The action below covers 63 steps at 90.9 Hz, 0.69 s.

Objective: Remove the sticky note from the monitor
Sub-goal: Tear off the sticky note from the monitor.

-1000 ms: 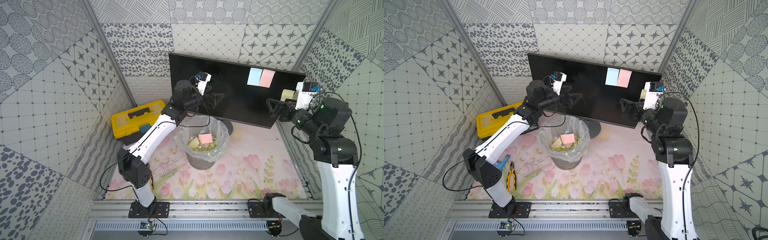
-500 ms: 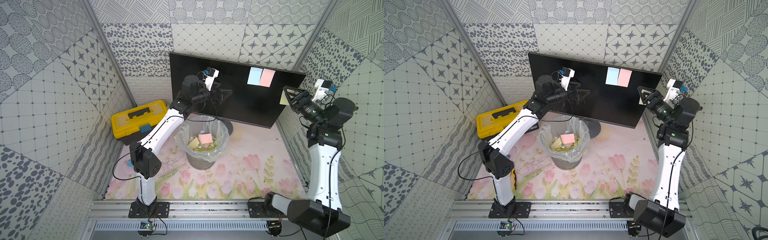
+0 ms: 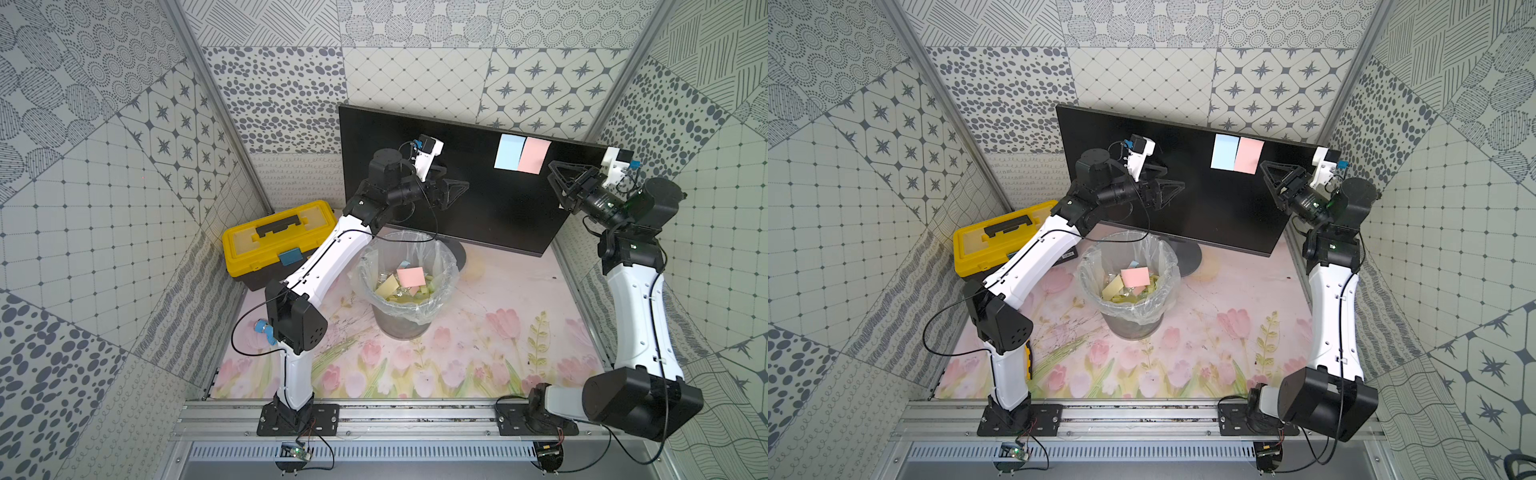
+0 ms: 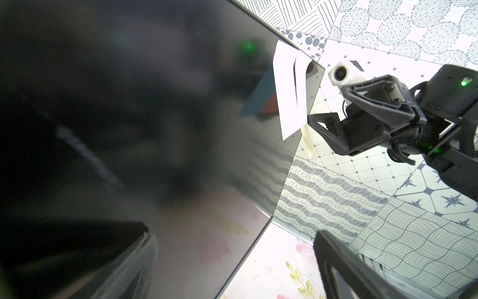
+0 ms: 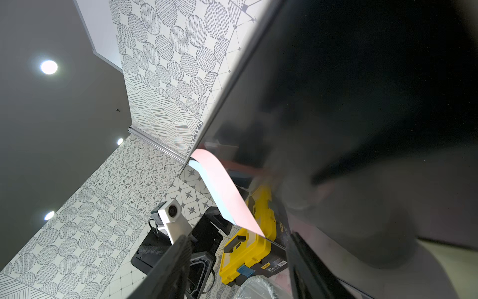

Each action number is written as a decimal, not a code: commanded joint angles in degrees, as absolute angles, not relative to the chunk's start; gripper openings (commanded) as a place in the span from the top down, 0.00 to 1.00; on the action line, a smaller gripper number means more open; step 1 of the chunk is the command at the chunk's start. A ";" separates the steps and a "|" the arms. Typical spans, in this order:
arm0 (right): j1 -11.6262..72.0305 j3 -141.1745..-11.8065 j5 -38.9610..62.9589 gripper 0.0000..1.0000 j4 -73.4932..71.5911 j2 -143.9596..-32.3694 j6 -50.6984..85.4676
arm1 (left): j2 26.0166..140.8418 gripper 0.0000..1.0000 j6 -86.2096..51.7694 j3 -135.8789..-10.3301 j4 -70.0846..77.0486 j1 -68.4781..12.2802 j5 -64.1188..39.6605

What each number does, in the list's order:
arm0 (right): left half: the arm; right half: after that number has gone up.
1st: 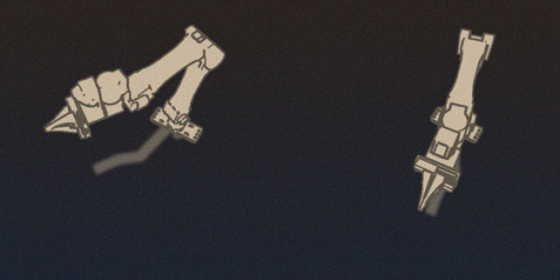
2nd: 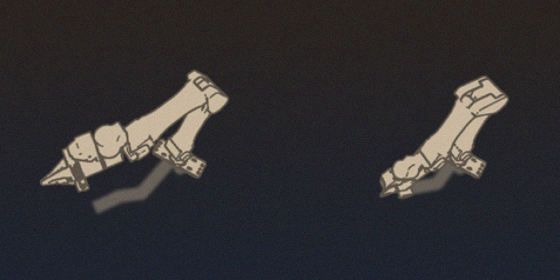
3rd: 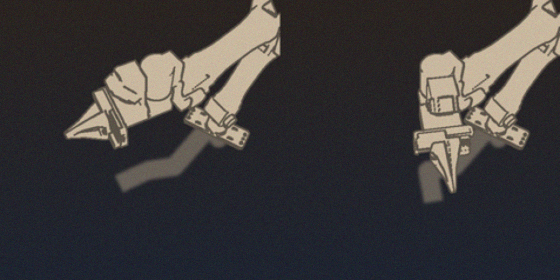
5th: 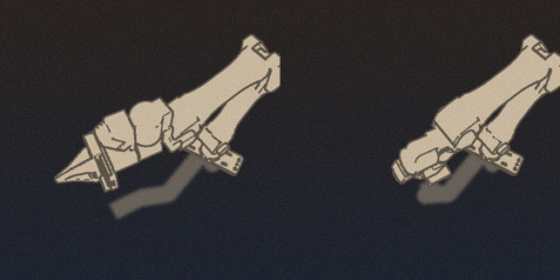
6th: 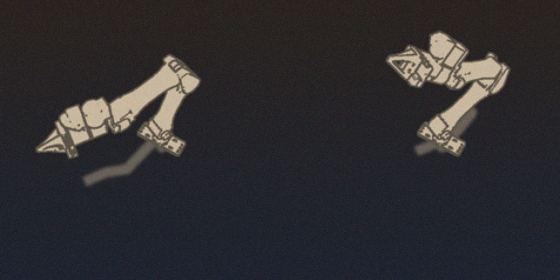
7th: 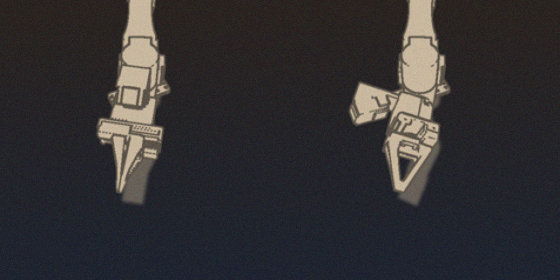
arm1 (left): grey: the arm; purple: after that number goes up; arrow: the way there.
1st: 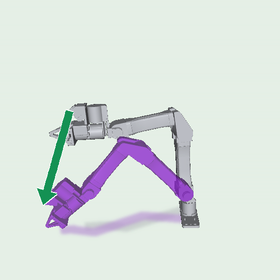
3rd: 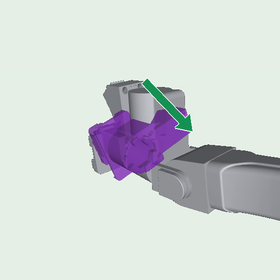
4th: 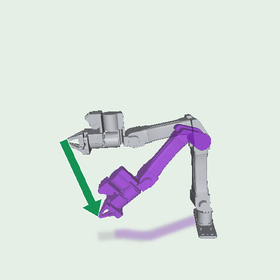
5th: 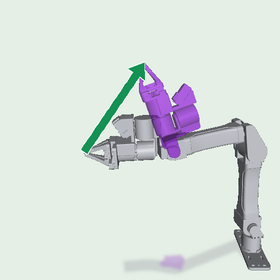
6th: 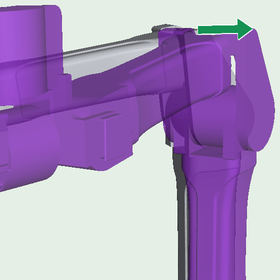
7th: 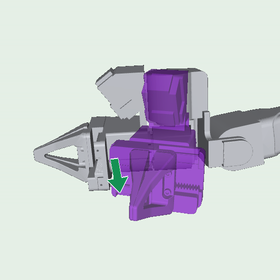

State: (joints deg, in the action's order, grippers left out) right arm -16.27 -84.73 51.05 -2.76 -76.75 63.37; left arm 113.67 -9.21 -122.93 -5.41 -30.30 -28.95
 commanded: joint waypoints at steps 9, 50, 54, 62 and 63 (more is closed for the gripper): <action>-13.24 -88.73 48.04 0.39 -2.35 -77.90 58.85 | 114.44 0.01 -8.35 -123.48 -5.42 -30.21 -24.77; -11.87 -89.81 43.21 0.40 3.21 -77.46 52.15 | 114.17 0.01 -8.53 -123.49 -5.71 -30.37 -25.05; -11.90 -89.74 42.58 0.39 4.29 -77.15 50.93 | 114.17 0.01 -8.57 -123.41 -5.75 -30.34 -25.05; -11.86 -89.47 42.52 0.39 4.50 -77.18 50.64 | 114.19 0.01 -8.62 -123.48 -5.70 -30.29 -25.09; -11.82 -89.47 42.62 0.39 4.40 -77.22 50.76 | 114.18 0.01 -8.61 -123.48 -5.66 -30.26 -25.11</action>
